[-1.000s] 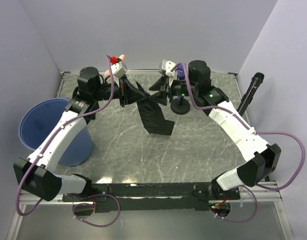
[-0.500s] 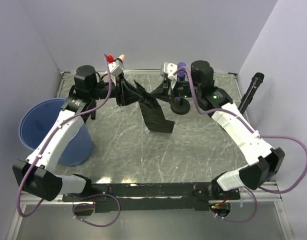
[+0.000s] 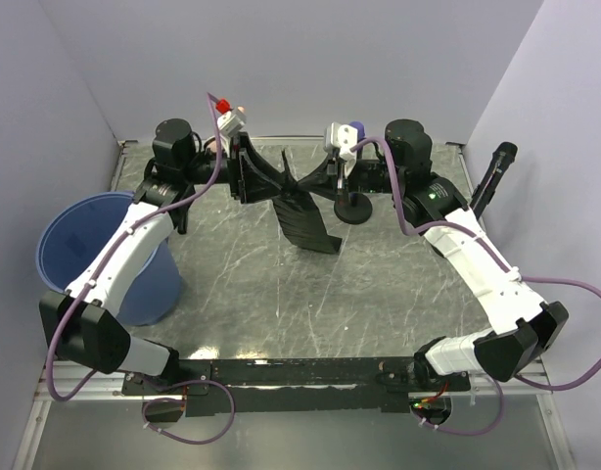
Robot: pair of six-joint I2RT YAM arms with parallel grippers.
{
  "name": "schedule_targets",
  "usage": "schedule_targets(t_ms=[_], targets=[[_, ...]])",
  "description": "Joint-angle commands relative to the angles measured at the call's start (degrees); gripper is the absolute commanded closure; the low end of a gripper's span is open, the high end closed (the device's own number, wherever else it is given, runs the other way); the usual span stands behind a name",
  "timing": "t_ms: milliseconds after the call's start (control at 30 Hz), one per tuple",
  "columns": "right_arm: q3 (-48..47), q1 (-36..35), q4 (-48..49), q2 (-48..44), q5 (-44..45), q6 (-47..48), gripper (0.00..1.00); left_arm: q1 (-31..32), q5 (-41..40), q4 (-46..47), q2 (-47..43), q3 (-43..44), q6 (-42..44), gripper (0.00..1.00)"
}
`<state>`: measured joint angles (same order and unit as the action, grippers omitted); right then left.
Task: Put the trash bags into the trash bin
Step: Unfold the trash bag at the center of the board.
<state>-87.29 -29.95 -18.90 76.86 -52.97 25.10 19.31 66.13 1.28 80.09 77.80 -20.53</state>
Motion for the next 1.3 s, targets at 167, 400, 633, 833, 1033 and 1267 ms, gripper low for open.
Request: schedule_targets(t_ms=[167, 400, 633, 833, 1033, 1267], targets=[[-2.1, -0.1, 5.45, 2.68, -0.64, -2.51, 1.0, 1.69, 8.14, 8.56, 2.6, 3.85, -6.27, 0.36], [-2.54, -0.19, 5.54, 2.77, -1.26, -3.22, 1.0, 2.31, 7.26, 13.38, 4.45, 3.24, -8.64, 0.53], [1.06, 2.0, 4.22, 0.22, 4.18, -1.64, 1.0, 1.08, 8.67, 8.23, 3.93, 4.11, -6.11, 0.94], [4.23, 5.16, 5.18, -2.06, 9.47, -3.04, 1.0, -0.06, 8.23, 6.1, 2.26, 2.89, -5.13, 0.99], [4.23, 5.61, 5.71, -2.5, 7.46, -4.7, 1.0, -0.24, 7.26, 8.13, 2.26, 2.36, -6.63, 0.99], [2.12, 4.03, 9.32, -0.93, -0.29, -11.66, 0.55, -0.15, 5.94, 3.74, 2.43, 3.15, -1.97, 0.99]])
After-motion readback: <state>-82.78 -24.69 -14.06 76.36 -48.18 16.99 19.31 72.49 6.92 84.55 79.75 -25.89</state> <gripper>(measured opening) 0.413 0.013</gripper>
